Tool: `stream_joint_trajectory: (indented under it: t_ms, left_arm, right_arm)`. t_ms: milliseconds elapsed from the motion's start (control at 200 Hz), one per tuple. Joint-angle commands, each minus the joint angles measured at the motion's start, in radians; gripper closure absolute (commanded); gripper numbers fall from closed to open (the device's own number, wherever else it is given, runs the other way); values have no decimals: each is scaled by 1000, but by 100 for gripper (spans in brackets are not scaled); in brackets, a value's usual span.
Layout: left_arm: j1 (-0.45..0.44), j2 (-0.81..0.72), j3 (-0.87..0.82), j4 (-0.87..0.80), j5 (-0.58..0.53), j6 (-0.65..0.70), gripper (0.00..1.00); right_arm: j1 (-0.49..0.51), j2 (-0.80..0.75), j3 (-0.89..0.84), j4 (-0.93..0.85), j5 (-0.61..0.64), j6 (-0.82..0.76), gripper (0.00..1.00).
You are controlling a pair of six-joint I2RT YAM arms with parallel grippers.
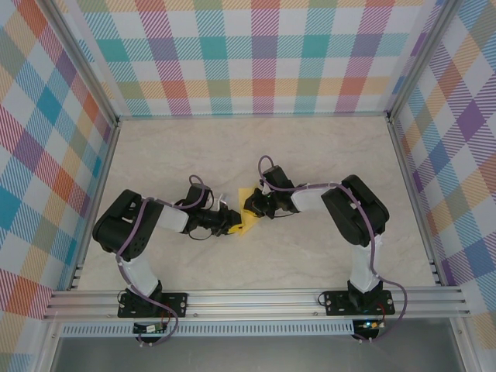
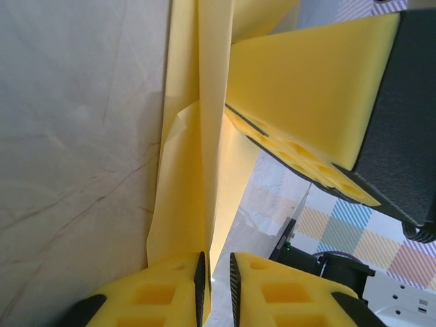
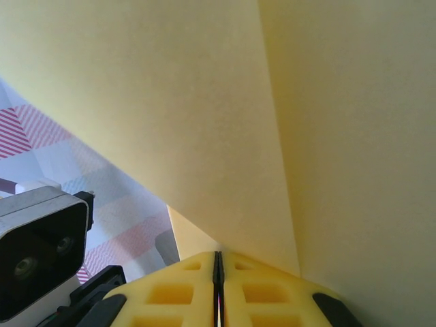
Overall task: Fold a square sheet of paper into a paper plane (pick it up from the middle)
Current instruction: Fourth fold the wing at the center of the table.
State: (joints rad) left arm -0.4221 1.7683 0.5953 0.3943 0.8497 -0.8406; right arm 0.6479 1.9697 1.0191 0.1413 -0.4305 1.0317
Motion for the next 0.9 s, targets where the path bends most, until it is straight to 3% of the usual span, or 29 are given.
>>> stream_joint_trajectory:
  t_ms: [0,310,640,895]
  left_arm:
    - [11,13,-12,-199,-198,41,77]
    - [-24,-24,45,-383,-292,116,74]
    - [-93,-23,132,-578,-391,189,83]
    - [-106,-40,101,-558,-390,178,94]
  right_arm:
    - [-5,43,4,-49,16,-12,90]
    - [-4,41,3,-49,13,-10,90]
    - [-5,37,-6,-57,14,-15,90]
    - [-5,41,-4,-92,25,-33,90]
